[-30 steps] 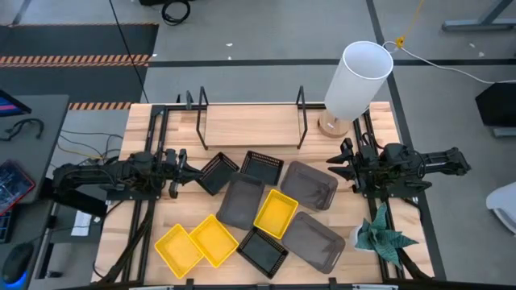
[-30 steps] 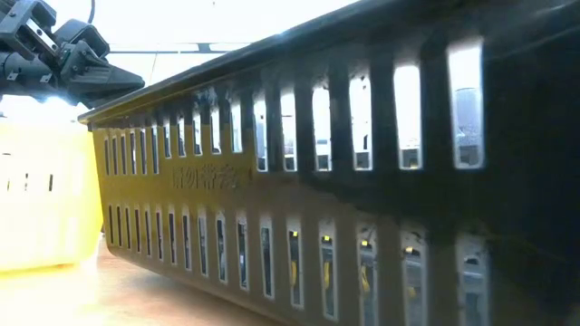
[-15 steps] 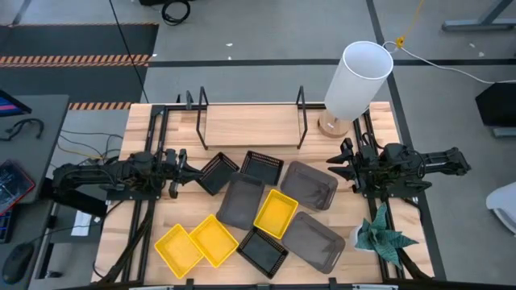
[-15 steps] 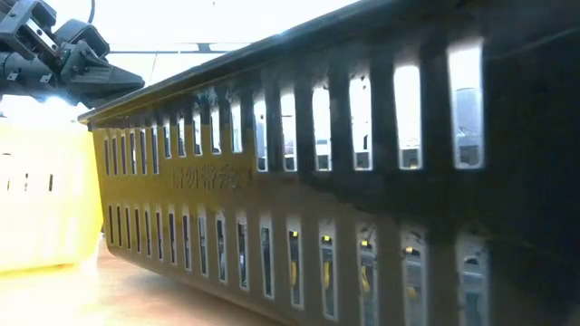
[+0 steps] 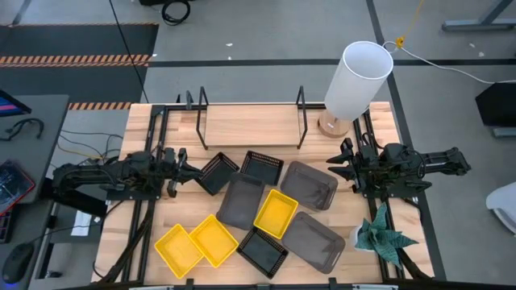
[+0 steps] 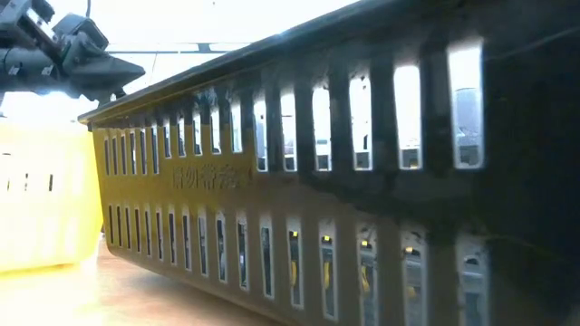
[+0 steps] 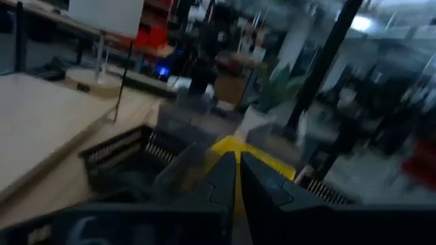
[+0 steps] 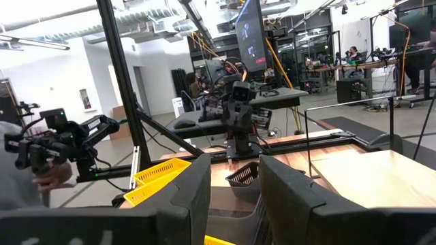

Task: Stack baskets on shelf by color
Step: Stack the left yellow bin on top of the middle yellow bin

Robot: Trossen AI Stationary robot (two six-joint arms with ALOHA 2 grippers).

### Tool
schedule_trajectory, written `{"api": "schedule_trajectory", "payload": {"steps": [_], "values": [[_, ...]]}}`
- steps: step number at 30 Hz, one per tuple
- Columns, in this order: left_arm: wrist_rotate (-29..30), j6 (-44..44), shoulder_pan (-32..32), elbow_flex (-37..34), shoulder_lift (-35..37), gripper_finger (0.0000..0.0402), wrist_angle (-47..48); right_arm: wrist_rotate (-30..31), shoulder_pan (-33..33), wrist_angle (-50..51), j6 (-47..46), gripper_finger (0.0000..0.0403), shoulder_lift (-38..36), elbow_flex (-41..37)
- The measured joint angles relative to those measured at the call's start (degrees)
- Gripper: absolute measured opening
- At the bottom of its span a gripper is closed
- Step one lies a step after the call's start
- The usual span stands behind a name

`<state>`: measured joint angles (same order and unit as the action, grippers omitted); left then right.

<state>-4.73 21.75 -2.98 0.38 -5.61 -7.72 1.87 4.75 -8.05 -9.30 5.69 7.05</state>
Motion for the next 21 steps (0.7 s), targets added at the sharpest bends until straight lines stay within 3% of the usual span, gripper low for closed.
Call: {"api": "schedule_trajectory", "payload": {"steps": [4, 9, 14, 21], "values": [[0.0, 9.7, 0.0, 0.0, 0.0, 0.0033, -3.1, 0.0, 0.0, 0.0, 0.0, 0.013, 0.0, 0.0], [-0.6, 12.1, 0.0, 0.2, 0.0, 0.0034, -5.9, 0.0, 0.0, 0.0, 0.0, 0.013, 0.0, 0.0], [-7.0, 13.1, 0.0, 5.1, 0.0, 0.0019, -5.7, 0.0, 0.0, 0.0, 0.0, 0.013, 0.0, 0.0], [-12.7, 16.3, 0.4, 16.3, -1.2, 0.0006, 8.8, 0.0, 0.0, 0.0, 0.0, 0.013, 0.0, 0.0]]}}
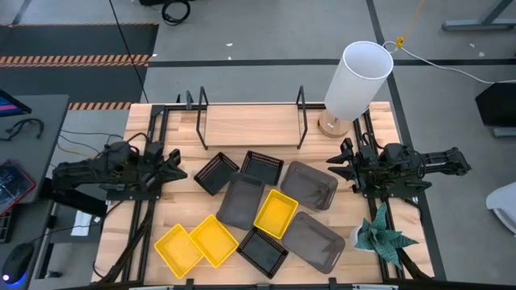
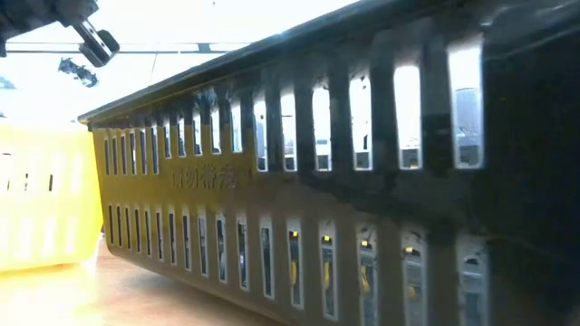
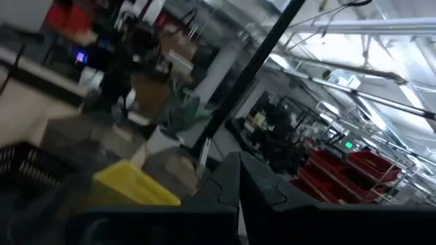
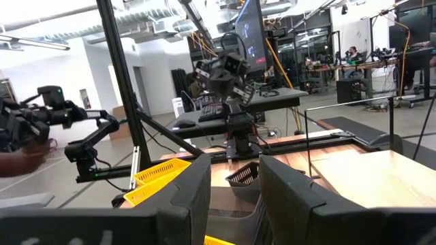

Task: Stack baskets on shelf by color
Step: Stack the left yellow bin on top of the middle yellow bin

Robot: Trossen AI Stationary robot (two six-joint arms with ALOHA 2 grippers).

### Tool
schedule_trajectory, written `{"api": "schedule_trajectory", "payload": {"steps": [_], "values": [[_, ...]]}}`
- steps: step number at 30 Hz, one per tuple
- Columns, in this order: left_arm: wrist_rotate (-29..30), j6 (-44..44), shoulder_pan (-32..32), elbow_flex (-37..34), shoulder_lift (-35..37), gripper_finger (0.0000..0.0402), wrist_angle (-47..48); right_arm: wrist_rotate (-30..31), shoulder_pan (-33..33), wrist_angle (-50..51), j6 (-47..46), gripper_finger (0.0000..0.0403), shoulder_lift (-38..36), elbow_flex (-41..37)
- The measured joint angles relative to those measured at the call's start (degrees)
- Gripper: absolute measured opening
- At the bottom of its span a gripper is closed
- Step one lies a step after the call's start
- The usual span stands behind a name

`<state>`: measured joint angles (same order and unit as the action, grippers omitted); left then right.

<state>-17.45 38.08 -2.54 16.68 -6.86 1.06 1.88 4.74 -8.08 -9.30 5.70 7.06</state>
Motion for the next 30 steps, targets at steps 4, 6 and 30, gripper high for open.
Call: {"api": "schedule_trajectory", "payload": {"steps": [4, 6, 30], "values": [[2.1, 0.2, 2.6, 4.2, -2.6, 0.0006, 8.8, 0.0, 0.0, 0.0, 0.0, 0.013, 0.0, 0.0], [4.2, -0.8, 4.6, 5.3, -4.3, 0.0006, 9.3, 0.0, 0.0, 0.0, 0.0, 0.013, 0.0, 0.0], [16.2, 9.6, 27.4, 16.5, -35.8, 0.0006, 32.1, 0.0, 0.0, 0.0, 0.0, 0.013, 0.0, 0.0]]}}
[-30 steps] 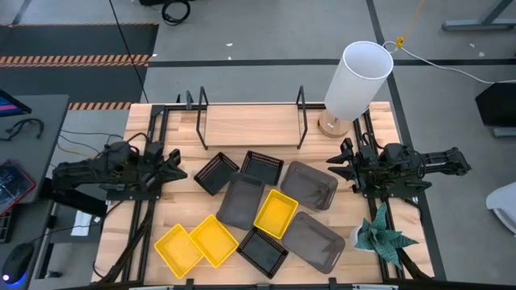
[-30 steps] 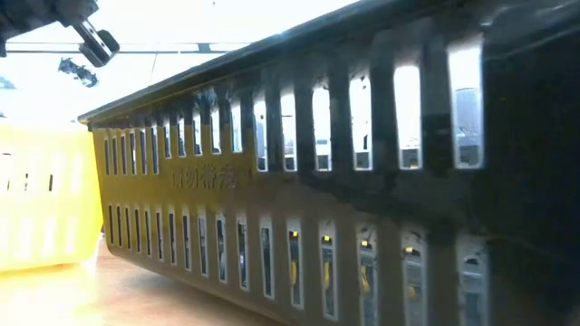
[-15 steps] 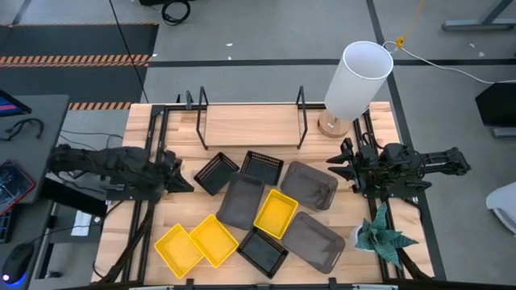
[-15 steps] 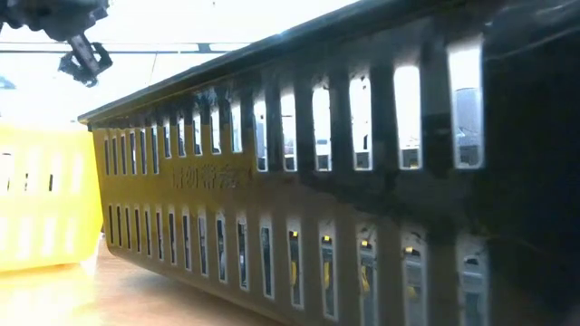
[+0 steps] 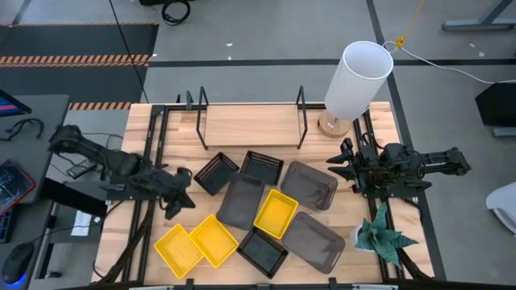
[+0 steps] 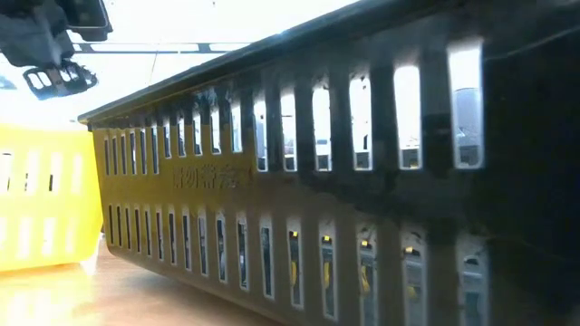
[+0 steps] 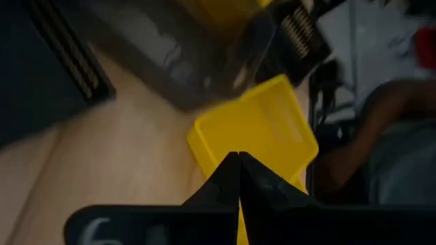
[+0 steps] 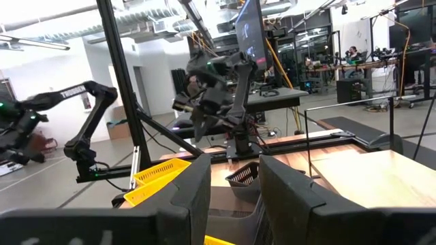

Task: Stack baskets on shelf by color
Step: Stack the left yellow bin on top of the middle yellow bin

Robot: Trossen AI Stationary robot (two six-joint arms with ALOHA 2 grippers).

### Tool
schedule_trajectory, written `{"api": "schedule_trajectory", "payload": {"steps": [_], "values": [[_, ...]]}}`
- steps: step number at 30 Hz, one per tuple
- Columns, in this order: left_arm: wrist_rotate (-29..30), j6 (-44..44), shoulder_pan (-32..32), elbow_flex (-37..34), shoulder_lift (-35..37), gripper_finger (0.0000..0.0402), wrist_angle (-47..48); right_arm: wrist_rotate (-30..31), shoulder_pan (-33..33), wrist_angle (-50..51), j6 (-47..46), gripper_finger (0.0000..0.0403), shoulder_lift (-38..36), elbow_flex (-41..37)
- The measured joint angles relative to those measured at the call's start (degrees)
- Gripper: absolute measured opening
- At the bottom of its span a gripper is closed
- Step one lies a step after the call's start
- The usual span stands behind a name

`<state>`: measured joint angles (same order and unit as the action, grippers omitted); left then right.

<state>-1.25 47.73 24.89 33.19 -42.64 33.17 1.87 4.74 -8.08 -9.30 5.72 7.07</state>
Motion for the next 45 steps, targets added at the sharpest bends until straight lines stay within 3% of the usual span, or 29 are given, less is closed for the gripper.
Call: {"api": "schedule_trajectory", "payload": {"steps": [7, 15, 19, 27, 31, 37, 45], "values": [[0.3, 10.0, 9.4, 8.4, -11.1, 0.0006, 9.1, 0.0, 0.0, 0.0, 0.0, 0.013, 0.0, 0.0], [1.5, 9.1, 17.0, 12.4, -19.4, 0.0009, 12.3, 0.0, 0.0, 0.0, 0.0, 0.013, 0.0, 0.0], [1.5, 8.5, 17.8, 12.4, -21.9, 0.0034, 13.1, 0.0, 0.0, 0.0, 0.0, 0.013, 0.0, 0.0], [1.5, -0.1, 17.7, 12.4, -25.3, 0.0131, 13.7, 0.0, 0.0, 0.0, 0.0, 0.013, 0.0, 0.0], [1.7, -6.7, 17.7, 12.4, -27.8, 0.0159, 13.7, 0.0, 0.0, 0.0, 0.0, 0.013, 0.0, 0.0], [1.6, -13.8, 17.8, 12.4, -32.6, 0.0163, 13.8, 0.0, 0.0, 0.0, 0.0, 0.013, 0.0, 0.0], [-0.7, -16.7, 19.0, 12.4, -38.9, 0.0139, 12.5, 0.0, 0.0, 0.0, 0.0, 0.013, 0.0, 0.0]]}}
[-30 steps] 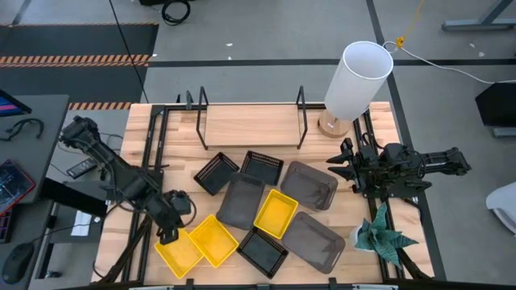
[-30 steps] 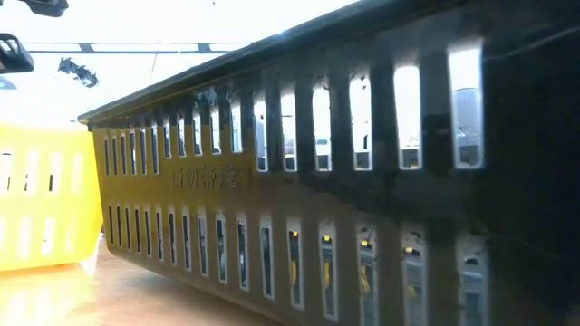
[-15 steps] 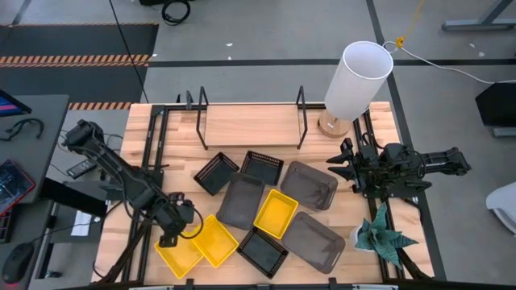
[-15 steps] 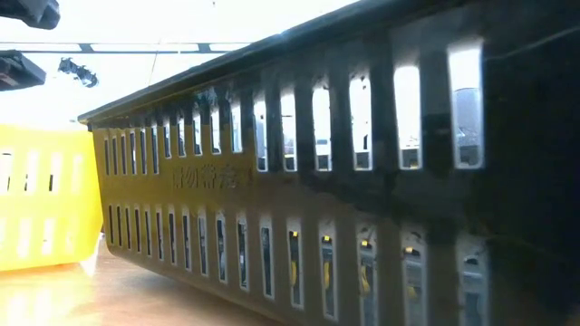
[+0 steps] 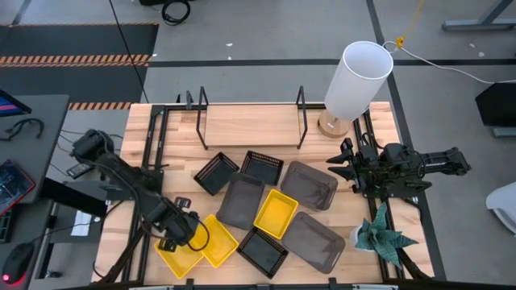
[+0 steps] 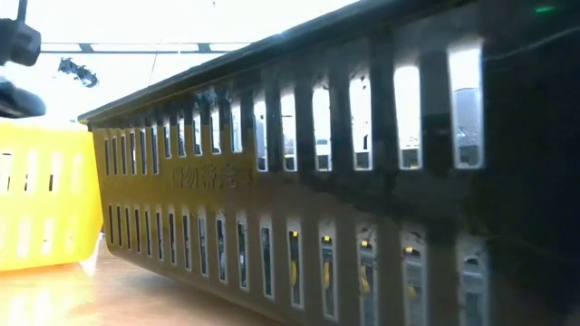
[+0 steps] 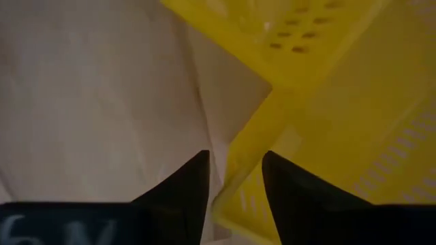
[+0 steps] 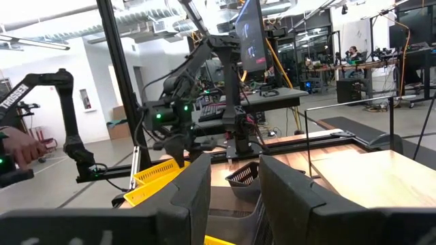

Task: Stack baskets on shelf by color
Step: Stack the left yellow bin on top of the middle yellow bin

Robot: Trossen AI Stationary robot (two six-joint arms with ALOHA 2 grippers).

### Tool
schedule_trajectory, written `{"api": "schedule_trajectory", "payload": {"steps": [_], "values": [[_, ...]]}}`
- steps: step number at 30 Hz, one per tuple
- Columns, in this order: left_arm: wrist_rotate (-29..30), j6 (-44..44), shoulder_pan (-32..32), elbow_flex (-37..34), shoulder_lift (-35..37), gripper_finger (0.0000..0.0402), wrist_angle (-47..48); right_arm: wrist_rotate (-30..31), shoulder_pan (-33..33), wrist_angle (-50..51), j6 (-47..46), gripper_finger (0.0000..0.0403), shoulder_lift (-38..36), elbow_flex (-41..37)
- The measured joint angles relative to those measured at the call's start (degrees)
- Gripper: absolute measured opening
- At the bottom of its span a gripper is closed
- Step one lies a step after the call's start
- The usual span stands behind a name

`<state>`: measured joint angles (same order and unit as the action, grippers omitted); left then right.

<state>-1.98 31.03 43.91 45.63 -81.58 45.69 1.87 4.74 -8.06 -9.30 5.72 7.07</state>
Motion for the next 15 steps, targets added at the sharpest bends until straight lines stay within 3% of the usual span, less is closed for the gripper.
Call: {"api": "schedule_trajectory", "payload": {"steps": [6, 15], "values": [[-0.6, -0.9, 1.8, 0.0, -3.1, 0.0105, -0.6, 0.0, 0.0, 0.0, 0.0, 0.013, 0.0, 0.0], [-4.4, -0.9, 3.1, 0.0, -3.5, 0.0009, -0.7, 0.0, 0.0, 0.0, 0.0, 0.013, 0.0, 0.0]]}}
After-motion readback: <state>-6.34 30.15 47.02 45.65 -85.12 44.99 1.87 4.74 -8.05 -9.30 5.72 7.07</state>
